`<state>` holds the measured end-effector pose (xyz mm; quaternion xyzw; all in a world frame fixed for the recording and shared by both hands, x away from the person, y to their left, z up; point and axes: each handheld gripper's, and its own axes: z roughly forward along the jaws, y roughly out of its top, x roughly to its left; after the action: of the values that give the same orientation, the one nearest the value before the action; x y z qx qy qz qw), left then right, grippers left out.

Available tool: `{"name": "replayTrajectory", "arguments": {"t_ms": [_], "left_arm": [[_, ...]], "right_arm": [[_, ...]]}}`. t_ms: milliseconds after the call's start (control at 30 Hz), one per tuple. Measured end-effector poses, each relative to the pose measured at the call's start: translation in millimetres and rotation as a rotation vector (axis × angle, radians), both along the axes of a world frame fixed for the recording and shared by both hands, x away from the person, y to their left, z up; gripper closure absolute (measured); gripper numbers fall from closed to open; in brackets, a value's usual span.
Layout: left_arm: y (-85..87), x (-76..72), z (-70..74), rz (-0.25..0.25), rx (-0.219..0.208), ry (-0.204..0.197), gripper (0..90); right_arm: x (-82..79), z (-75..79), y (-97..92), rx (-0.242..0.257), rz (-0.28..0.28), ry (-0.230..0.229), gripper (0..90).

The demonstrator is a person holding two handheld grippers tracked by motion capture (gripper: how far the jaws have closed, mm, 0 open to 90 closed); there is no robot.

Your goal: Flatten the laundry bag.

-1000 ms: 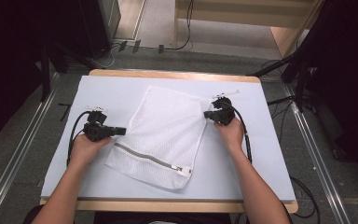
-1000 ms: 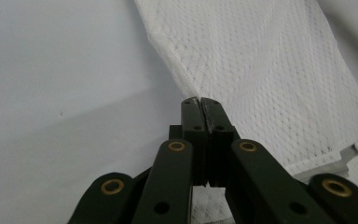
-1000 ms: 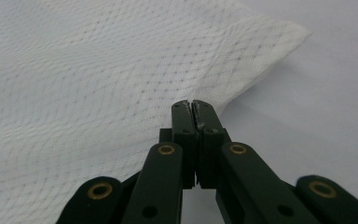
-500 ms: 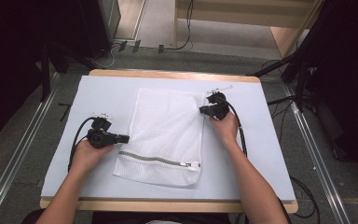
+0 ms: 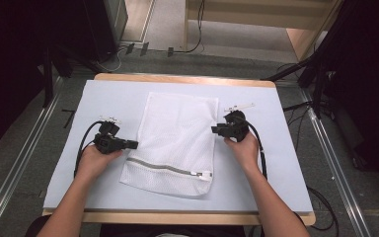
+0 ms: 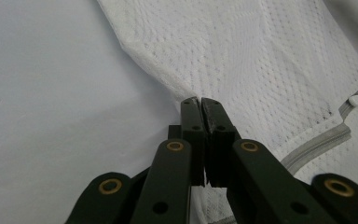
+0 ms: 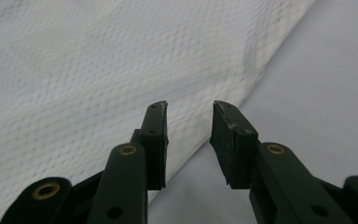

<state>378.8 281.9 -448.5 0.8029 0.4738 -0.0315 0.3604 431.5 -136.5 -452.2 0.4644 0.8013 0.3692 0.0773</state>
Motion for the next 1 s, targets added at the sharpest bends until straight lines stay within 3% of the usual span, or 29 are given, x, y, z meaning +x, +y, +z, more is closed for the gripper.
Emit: {"name": "replayTrajectory", "arguments": {"t_ms": [167, 300, 400, 467, 600, 667, 767, 1000], "left_arm": [[-0.7, 3.0, -1.4, 0.0, -0.001, 0.011, 89.1], [-1.0, 5.0, -1.5, -0.006, 0.002, 0.012, 89.0], [-1.5, 5.8, -1.8, -0.006, 0.0, 0.013, 89.0], [-1.9, 5.9, -2.1, -0.006, 0.002, 0.012, 89.0], [-2.7, 5.9, -2.5, -0.003, 0.0, 0.009, 88.9], [-2.6, 5.9, -2.4, 0.0, 0.0, 0.009, 88.7], [-2.1, 5.3, -1.7, 0.002, -0.002, 0.006, 88.5], [-1.7, 5.2, -1.1, 0.004, -0.019, 0.005, 88.8]], "right_arm": [[-16.2, -5.6, 3.4, -0.032, 0.011, 0.017, 65.8], [-24.5, -10.6, 4.6, -0.031, 0.022, 0.033, 65.4], [-27.2, -13.4, 9.8, -0.019, 0.051, 0.053, 68.0], [-28.7, -14.4, 12.7, -0.036, 0.052, 0.04, 71.6], [-27.7, -15.1, 11.8, -0.06, 0.052, 0.023, 83.6], [-25.2, -15.5, 9.5, -0.038, 0.059, 0.04, 88.6], [-20.6, -13.8, 8.1, -0.027, 0.065, 0.08, 89.9], [-14.6, -10.5, 7.6, -0.049, 0.063, 0.075, 90.0]]}}
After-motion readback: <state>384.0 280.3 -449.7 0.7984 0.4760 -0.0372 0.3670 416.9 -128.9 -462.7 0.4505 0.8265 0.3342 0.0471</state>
